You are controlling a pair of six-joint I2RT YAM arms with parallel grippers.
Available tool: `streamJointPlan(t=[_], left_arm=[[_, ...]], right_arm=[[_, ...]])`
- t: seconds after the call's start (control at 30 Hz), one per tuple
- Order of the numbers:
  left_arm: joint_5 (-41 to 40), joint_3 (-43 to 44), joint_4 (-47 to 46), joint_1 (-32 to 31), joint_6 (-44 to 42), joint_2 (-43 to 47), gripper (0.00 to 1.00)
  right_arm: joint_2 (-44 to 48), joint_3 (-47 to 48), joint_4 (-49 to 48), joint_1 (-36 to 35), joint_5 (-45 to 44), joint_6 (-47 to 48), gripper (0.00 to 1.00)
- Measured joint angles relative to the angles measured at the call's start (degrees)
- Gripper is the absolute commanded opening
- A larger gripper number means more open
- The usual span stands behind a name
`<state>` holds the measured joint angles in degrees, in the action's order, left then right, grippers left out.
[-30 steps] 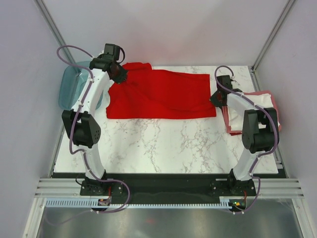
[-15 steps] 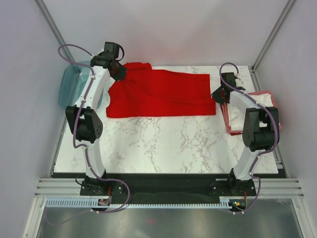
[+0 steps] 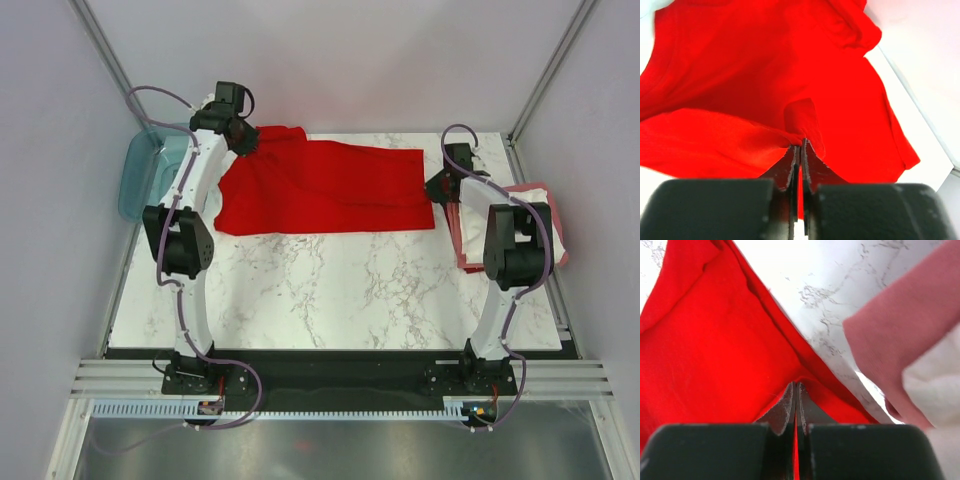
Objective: Fold and stack the t-shirts
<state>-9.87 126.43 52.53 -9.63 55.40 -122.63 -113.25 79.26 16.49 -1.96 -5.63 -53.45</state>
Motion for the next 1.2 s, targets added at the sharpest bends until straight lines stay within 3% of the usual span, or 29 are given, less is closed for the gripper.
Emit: streamJointPlan(t=[0.07,0.1,0.13,0.2,0.37,0.5,0.9,1.07,1.2], left_arm=[[0.61,0.15,-1.57,0.22,-0.04,-1.18,0.26],[1.18,0.17,-2.56,0.37,-0.22,-1.88,0.58],[1.64,0.26,-3.67,0.59,-0.61,-2.62,0.71],[2.78,0.66,-5.86,0.94,-0.74,-4.37,0.85],[4.02,0.39,-7.72,1.38,-0.87,-5.77,0.88],[4.07,-5.25,-9.40,1.42,-1.40,-2.16,0.92],[4.39,-42.03,-13.22,1.40,-1.25,26.86,0.81],[4.52,-58.21,-18.71,1.42,0.09,30.45,0.78],[4.48,-64.67,-21.79,1.42,0.55,30.69,0.77]], right_arm=[[-0.85,0.79,-0.35,0.04,0.35,-0.55,0.32],[-1.25,1.22,-0.66,0.09,0.52,-0.59,0.45],[-1.66,1.57,-1.05,0.15,0.72,-0.81,0.55],[-2.01,1.66,-2.14,0.24,0.87,-0.59,0.57],[-1.38,-0.35,-4.94,0.31,0.74,-0.28,0.61],[2.91,-6.34,-5.57,0.28,0.50,0.31,0.63],[24.55,-27.10,-7.43,-0.81,-1.57,3.32,0.52],[24.37,-30.75,-8.39,-1.05,-1.70,3.28,0.50],[22.58,-30.77,-10.80,-2.03,-2.01,3.04,0.50]])
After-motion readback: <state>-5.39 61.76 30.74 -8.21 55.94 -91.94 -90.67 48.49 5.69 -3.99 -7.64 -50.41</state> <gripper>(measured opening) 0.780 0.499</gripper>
